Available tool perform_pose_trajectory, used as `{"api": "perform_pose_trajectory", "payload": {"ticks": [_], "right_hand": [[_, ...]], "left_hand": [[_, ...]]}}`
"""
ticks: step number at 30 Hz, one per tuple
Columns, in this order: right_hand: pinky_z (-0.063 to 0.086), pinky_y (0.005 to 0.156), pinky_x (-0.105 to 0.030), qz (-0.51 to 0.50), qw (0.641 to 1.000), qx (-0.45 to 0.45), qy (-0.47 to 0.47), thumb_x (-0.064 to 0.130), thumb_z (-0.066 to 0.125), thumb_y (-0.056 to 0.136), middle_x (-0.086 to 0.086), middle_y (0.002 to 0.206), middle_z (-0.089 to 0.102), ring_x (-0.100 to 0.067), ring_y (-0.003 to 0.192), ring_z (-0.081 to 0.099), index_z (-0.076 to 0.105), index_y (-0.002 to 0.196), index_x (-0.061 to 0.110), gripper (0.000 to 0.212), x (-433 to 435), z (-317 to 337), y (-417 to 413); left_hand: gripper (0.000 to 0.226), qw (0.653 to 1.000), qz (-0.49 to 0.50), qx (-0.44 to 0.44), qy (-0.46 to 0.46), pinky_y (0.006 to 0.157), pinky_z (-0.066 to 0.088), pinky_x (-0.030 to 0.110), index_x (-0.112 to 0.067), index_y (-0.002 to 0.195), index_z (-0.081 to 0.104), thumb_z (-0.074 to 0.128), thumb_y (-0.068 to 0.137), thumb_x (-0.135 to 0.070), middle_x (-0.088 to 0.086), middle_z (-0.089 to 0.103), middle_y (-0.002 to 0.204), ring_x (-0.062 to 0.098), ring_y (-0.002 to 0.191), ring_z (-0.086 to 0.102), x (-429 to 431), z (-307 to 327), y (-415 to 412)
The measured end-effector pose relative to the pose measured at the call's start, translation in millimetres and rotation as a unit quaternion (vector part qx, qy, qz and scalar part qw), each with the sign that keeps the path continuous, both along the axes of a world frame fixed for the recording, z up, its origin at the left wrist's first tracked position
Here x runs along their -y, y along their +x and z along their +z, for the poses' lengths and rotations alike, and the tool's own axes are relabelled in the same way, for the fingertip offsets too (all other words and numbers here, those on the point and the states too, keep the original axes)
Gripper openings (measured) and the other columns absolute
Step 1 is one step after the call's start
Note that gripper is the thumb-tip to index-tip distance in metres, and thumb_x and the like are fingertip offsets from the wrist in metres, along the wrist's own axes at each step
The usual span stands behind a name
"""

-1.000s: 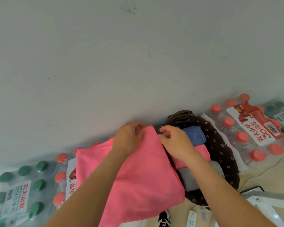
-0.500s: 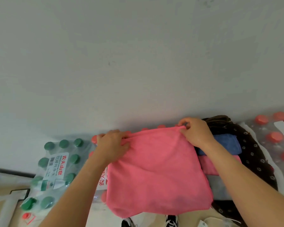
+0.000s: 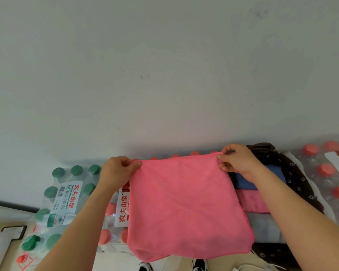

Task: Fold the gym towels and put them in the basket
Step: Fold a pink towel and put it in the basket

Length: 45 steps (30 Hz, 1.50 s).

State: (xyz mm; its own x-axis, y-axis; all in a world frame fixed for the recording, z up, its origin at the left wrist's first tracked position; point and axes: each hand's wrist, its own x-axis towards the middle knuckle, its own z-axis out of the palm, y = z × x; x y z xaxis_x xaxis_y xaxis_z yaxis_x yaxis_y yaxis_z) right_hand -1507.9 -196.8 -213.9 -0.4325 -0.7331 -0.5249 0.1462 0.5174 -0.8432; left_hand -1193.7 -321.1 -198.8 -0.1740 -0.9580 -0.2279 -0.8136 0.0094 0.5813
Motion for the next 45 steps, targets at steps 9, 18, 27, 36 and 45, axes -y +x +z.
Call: {"api": "perform_pose_trajectory", "payload": {"ticks": [9,18,27,36,45], "right_hand": [[0.05,0.045,-0.016,0.016,0.998,0.049,0.033,-0.006,0.063,0.085,-0.01,0.071,0.06,-0.01,0.051,0.059,0.061,0.097,0.001,0.014,4.9,4.4,-8.2],[0.041,0.043,-0.018,0.13,0.978,-0.161,0.038,0.001,0.067,0.085,-0.006,0.072,0.067,-0.005,0.048,0.064,0.065,0.09,0.007,0.008,0.5,45.7,-14.4],[0.054,0.05,-0.02,0.108,0.982,-0.059,-0.145,-0.006,0.061,0.086,-0.007,0.071,0.058,-0.006,0.056,0.057,0.058,0.077,0.009,0.017,1.0,110.4,14.6],[0.06,0.069,-0.03,0.051,0.945,-0.111,-0.305,-0.002,0.054,0.093,-0.009,0.079,0.051,-0.018,0.078,0.057,0.054,0.081,0.017,0.023,20.4,183.8,82.7],[0.058,0.073,-0.024,0.016,0.909,-0.225,-0.35,0.0,0.053,0.094,0.003,0.071,0.071,-0.009,0.072,0.069,0.055,0.085,0.022,0.024,-50.1,195.2,140.9]], "left_hand": [[0.016,0.993,0.081,-0.088,0.001,0.053,0.045,0.021,-0.021,0.075,0.07,0.079,0.076,-0.034,-0.004,0.069,0.073,0.014,0.067,0.065,-4.9,-5.2,-3.3],[0.029,0.986,0.028,-0.149,0.068,0.054,0.048,0.034,-0.006,0.076,0.064,0.084,0.069,-0.027,0.007,0.067,0.065,0.023,0.054,0.056,-12.7,27.9,19.2],[0.021,0.976,0.023,-0.216,-0.021,0.067,0.05,0.01,-0.019,0.096,0.075,0.078,0.076,-0.013,-0.002,0.071,0.076,0.009,0.071,0.065,-24.5,88.4,53.0],[0.018,0.923,0.079,-0.271,-0.261,0.065,0.045,0.026,-0.031,0.076,0.066,0.068,0.085,-0.015,-0.005,0.064,0.073,0.01,0.064,0.054,-20.1,157.6,84.3],[0.017,0.894,-0.005,-0.386,-0.228,0.06,0.054,0.019,-0.015,0.082,0.071,0.073,0.078,0.001,0.0,0.071,0.069,0.014,0.058,0.066,-67.2,176.2,146.7]]}}
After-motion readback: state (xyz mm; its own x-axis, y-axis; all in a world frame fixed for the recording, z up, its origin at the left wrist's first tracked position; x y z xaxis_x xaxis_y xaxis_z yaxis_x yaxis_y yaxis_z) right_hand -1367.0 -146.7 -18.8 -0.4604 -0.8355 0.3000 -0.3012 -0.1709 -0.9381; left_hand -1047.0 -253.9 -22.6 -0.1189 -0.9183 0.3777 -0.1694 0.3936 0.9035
